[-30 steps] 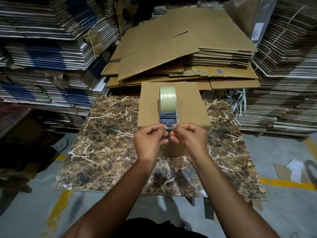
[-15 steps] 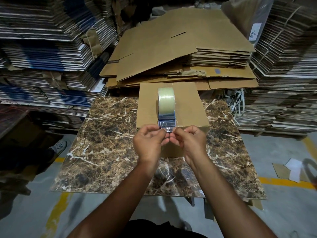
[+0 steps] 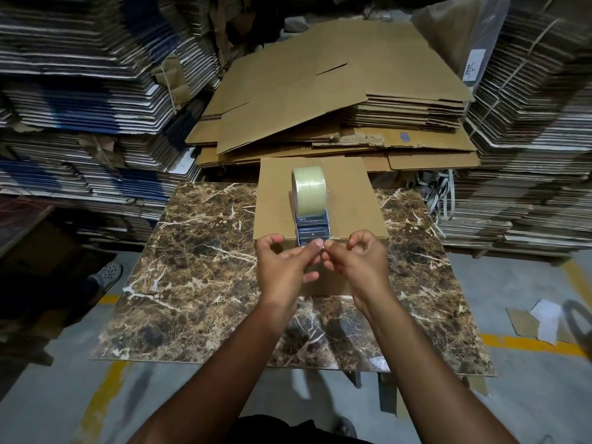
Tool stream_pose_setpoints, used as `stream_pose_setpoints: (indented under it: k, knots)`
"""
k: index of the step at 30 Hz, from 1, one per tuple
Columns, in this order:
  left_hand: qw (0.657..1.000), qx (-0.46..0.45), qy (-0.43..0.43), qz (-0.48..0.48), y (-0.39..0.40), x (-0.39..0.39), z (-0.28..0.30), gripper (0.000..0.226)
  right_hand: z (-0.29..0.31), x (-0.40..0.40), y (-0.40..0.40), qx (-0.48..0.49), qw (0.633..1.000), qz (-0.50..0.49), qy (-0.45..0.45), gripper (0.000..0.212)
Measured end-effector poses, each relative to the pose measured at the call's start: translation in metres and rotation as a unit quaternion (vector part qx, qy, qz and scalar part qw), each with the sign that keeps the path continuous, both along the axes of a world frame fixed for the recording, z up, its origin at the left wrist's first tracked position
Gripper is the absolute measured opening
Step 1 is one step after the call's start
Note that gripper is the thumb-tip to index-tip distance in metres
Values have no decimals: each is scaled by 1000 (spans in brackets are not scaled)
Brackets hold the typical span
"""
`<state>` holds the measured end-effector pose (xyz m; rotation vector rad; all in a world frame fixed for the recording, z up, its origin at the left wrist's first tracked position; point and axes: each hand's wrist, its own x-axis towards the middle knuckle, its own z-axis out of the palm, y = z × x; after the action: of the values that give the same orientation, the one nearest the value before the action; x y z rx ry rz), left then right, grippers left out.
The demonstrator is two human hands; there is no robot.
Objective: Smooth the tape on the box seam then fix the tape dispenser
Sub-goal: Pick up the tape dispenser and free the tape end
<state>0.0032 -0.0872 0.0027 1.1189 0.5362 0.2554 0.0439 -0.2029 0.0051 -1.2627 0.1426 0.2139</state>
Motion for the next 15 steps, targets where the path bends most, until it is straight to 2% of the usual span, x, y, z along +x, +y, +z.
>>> stream_pose_setpoints:
  k: [3, 9, 15]
  knots:
    - [1000, -7, 5, 4, 0, 3, -1, 61, -1, 0, 1, -35, 999, 7, -24, 34]
    - [1000, -2, 7, -4, 4, 3, -3, 54, -2, 2, 1, -71, 996, 46, -6, 37]
    - [1000, 6, 8, -26, 9, 3, -8, 46, -5, 11, -4, -71, 996, 61, 5, 41]
